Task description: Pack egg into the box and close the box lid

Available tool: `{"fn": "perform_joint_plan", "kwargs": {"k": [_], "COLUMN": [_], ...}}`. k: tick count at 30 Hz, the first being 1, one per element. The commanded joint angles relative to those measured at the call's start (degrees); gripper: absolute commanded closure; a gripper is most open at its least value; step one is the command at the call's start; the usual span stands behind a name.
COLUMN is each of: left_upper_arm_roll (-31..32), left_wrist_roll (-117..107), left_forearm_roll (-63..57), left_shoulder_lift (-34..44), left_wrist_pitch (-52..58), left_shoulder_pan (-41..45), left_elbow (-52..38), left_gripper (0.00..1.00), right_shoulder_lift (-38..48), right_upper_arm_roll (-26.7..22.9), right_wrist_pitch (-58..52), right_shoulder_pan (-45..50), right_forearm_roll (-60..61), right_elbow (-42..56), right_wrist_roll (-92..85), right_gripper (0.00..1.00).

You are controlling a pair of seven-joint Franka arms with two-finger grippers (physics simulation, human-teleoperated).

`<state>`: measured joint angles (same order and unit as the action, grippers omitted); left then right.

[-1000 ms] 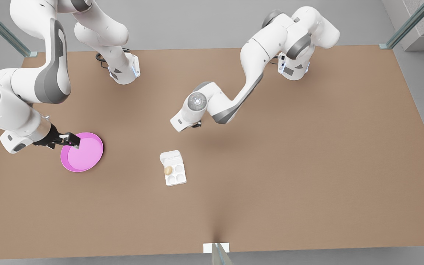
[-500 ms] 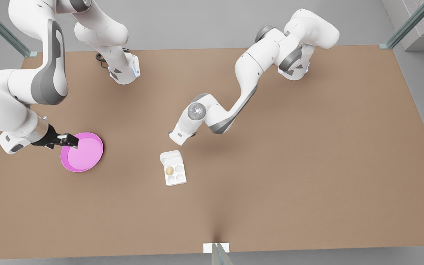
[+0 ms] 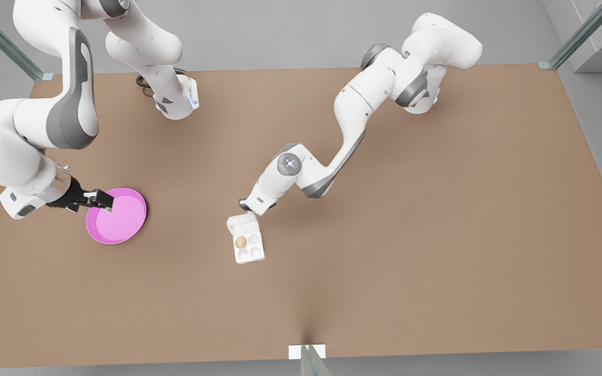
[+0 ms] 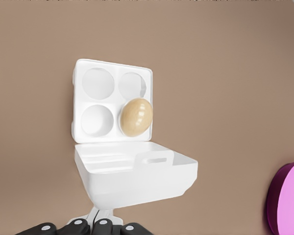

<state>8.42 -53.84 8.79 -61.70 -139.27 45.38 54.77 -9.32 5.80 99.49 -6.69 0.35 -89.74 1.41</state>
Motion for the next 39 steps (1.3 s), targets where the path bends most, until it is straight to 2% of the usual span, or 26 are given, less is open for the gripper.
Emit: {"fn": "perform_joint_plan", "kwargs": {"k": [1, 7, 10, 13, 15, 16, 17, 19, 20, 24, 28, 33, 39], "left_upper_arm_roll": [0.0, 1.4, 1.9, 1.7, 1.2, 1.2, 1.2, 1.2, 1.2, 0.9, 0.9, 1.1, 1.8], "left_wrist_roll": [0.0, -0.4, -0.3, 0.5, 2.7, 2.9, 4.5, 3.8, 3.7, 4.0, 4.4, 4.4, 4.4], "left_forearm_roll": [0.2, 10.6, 12.5, 12.2, 6.3, 4.7, 2.2, 4.3, 4.4, 4.2, 4.2, 4.1, 4.4], "left_shoulder_lift": [0.0, 0.5, 0.1, 0.3, 7.8, 9.7, 10.3, 9.6, 9.0, 5.5, 3.6, 1.5, -1.1], "left_wrist_pitch": [0.0, -0.1, -5.7, -4.3, 47.3, 60.0, 64.6, 45.3, 39.4, 25.6, 15.3, 8.9, -6.6], "left_shoulder_pan": [-0.3, -1.8, -1.6, -1.7, -1.8, -1.9, -2.2, -2.3, -2.3, -2.2, -2.0, -1.7, -2.0], "left_elbow": [-0.1, -1.4, -1.3, -1.3, -1.0, -1.1, -1.1, -0.3, 0.0, 0.1, -0.2, -0.7, -0.7], "left_gripper": [0.79, 0.79, 0.79, 0.79, 0.79, 0.79, 0.79, 0.79, 0.79, 0.79, 0.79, 0.79, 0.79], "right_shoulder_lift": [0.0, 0.0, 0.0, 0.0, 0.0, 0.0, 0.0, 0.0, 0.0, 0.0, 0.0, 0.0, 0.0], "right_upper_arm_roll": [0.0, 0.0, -0.1, -0.2, -0.2, -0.2, -0.2, -0.2, -0.2, -0.2, -0.3, -0.3, -0.3], "right_wrist_pitch": [-0.1, -0.2, -0.2, -0.2, -0.2, -0.2, -0.2, -0.2, -0.2, -0.2, -0.2, -0.2, -0.4], "right_shoulder_pan": [0.0, -0.1, -0.3, -0.3, -0.3, -0.3, -0.3, -0.3, -0.3, -0.3, -0.3, -0.3, -0.3], "right_forearm_roll": [0.0, 0.0, 1.3, 1.3, 1.3, 1.3, 1.3, 1.3, 1.3, 1.3, 1.3, 1.3, 1.3], "right_elbow": [0.0, -0.2, -0.2, -0.2, -0.2, -0.2, -0.2, -0.2, -0.2, -0.2, -0.1, -0.2, -0.3], "right_wrist_roll": [0.0, -0.1, -0.3, -0.3, -0.3, -0.3, -0.3, -0.3, -0.3, -0.3, -0.4, -0.2, -0.1], "right_gripper": [0.00, 0.00, 0.00, 0.00, 0.00, 0.00, 0.00, 0.00, 0.00, 0.00, 0.00, 0.00, 0.00]}}
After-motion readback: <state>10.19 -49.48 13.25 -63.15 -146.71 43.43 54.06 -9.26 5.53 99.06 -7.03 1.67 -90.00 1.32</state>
